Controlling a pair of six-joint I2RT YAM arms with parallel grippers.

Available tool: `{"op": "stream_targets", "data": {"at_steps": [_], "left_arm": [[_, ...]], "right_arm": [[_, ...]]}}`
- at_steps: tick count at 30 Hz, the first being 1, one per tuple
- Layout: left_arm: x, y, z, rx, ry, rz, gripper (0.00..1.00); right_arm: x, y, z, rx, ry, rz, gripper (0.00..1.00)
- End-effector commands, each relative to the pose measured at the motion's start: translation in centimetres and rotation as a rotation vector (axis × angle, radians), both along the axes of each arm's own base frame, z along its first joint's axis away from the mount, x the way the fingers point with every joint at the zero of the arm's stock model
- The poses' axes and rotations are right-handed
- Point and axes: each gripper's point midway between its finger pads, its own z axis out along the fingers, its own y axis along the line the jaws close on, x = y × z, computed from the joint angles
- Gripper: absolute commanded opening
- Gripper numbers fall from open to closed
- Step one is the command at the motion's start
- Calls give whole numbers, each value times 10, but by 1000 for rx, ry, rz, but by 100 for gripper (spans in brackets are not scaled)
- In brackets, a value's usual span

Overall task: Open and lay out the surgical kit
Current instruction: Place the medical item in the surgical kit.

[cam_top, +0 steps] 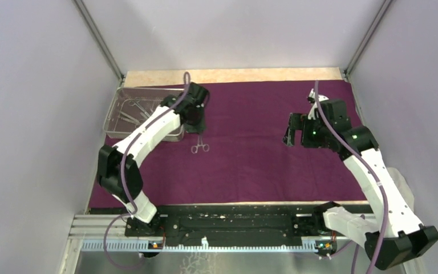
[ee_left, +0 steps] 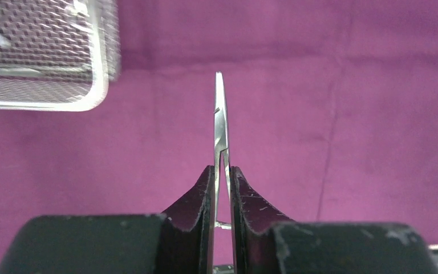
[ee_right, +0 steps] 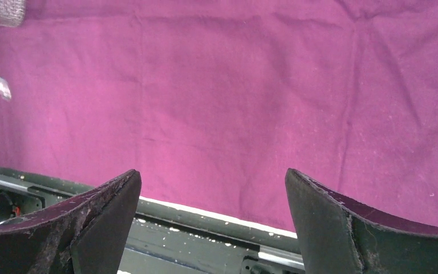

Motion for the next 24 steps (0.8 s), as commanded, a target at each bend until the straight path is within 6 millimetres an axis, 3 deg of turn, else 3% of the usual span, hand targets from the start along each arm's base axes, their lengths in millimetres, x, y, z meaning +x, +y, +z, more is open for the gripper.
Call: {"op": "stream_targets", "data": {"at_steps": [1, 5, 9, 17, 24], "left_arm": [[-25, -47, -15, -16, 29, -23, 16], [-42, -84, -34, 22, 71, -46, 15], [-58, -103, -64, 54, 129, -32, 15], [-85, -113, -106, 116, 219, -4, 15], [-78, -107, -116, 190, 216, 24, 17]], "right_arm": [[-14, -2, 36, 36, -86, 23, 97], [-30, 2, 47, 72, -82, 61, 97], [-42, 1, 54, 96, -127, 72, 98], [-60, -5, 57, 88, -147, 80, 99], [-62, -8, 56, 75, -149, 83, 99]]}}
